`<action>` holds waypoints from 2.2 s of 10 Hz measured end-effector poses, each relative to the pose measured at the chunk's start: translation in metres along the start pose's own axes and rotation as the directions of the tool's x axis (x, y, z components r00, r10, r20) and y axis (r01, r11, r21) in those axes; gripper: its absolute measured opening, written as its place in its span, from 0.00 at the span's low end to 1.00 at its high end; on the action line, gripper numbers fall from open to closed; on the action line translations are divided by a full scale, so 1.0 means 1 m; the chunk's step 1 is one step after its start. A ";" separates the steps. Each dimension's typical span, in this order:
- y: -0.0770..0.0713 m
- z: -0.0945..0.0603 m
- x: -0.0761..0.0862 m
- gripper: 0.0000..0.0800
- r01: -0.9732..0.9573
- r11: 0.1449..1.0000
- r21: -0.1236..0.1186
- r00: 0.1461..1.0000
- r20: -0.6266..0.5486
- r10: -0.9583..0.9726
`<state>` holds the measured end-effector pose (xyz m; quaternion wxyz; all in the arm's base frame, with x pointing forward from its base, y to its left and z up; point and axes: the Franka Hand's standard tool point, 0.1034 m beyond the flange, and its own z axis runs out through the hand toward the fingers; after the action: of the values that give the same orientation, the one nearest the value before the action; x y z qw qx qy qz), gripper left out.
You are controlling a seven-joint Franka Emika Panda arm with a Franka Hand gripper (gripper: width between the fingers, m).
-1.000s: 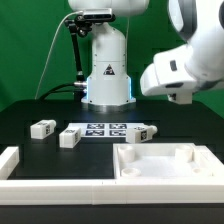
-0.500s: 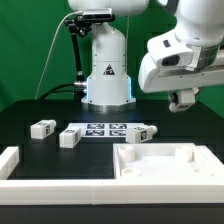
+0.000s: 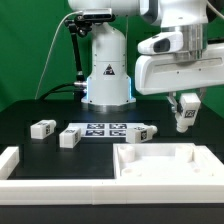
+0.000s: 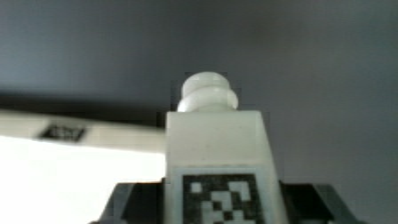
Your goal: Assemble one leg
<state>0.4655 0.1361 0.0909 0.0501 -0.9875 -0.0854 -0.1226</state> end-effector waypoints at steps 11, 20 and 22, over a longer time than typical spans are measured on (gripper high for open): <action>0.007 0.012 0.059 0.36 0.069 0.998 -0.001 0.986 -0.150 -0.068; 0.017 0.018 0.112 0.36 0.115 0.993 -0.008 0.979 -0.168 -0.115; 0.026 0.024 0.136 0.36 0.131 0.991 -0.012 0.976 -0.173 -0.131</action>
Offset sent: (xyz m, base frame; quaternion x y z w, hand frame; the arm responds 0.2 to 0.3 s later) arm 0.0327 0.0016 0.0111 0.0161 0.0214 -0.0278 0.9993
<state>0.6053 0.1351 0.0998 0.0491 -0.9653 -0.1457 -0.2109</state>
